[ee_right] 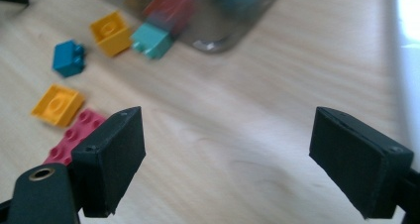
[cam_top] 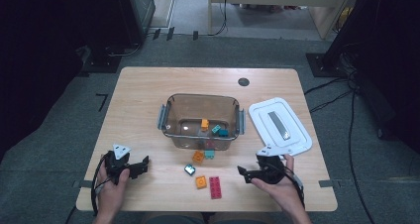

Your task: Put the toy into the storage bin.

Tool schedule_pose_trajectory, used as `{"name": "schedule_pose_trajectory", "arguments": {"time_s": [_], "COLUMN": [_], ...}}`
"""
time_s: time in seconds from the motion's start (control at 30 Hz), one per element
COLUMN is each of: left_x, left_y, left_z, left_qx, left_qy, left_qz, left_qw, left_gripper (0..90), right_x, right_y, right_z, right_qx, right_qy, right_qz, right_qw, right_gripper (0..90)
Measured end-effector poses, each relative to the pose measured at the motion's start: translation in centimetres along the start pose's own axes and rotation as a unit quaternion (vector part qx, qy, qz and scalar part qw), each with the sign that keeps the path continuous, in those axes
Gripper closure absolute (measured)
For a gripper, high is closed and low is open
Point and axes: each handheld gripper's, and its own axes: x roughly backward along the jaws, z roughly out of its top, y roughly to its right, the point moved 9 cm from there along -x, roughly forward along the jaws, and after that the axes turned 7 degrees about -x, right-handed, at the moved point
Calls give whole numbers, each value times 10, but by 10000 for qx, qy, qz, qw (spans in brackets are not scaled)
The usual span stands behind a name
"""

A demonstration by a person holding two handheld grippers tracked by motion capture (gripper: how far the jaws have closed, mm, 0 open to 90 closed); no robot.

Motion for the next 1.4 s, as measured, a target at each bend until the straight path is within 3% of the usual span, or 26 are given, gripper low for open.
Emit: {"name": "schedule_pose_trajectory", "arguments": {"time_s": [0.23, 0.37, 0.5, 0.57, 0.77, 0.87, 1.0, 1.13, 1.27, 1.4], "left_x": [0, 0, 0, 0, -1, -1, -1, -1, -1, -1], "left_y": [0, 0, 0, 0, 0, 0, 0, 0, 0, 0], "left_z": [0, 0, 0, 0, 1, 1, 1, 1, 1, 1], "left_qx": [-5, 6, 6, 5, 7, 6, 5, 6, 6, 1], "left_qy": [-2, 1, 1, 1, 1, 0, 0, 1, 1, -1], "left_qz": [0, 2, 3, 2, 1, 0, 0, -1, 0, -2], "left_qw": [10000, 10000, 10000, 10000, 10000, 10000, 10000, 10000, 10000, 10000], "left_gripper": [73, 73, 73, 73, 73, 73, 73, 73, 73, 73], "right_x": [-33, -47, -50, -47, -32, -26, -22, -25, -32, -32], "right_y": [-51, -66, -61, -49, -5, 5, -2, -26, -31, -28], "right_z": [-21, -28, -30, -28, -19, -16, -16, -22, -28, -30], "right_qx": [213, 427, 569, 551, 154, -127, -322, -357, -250, -101], "right_qy": [-313, -356, -424, -383, -120, -25, 3, -243, -398, -402], "right_qz": [344, 306, 168, 75, -367, -278, -111, -12, -185, -377], "right_qw": [9987, 9980, 9973, 9977, 9991, 9995, 9994, 9991, 9987, 9984], "right_gripper": [149, 158, 185, 199, 299, 361, 393, 379, 385, 446]}}
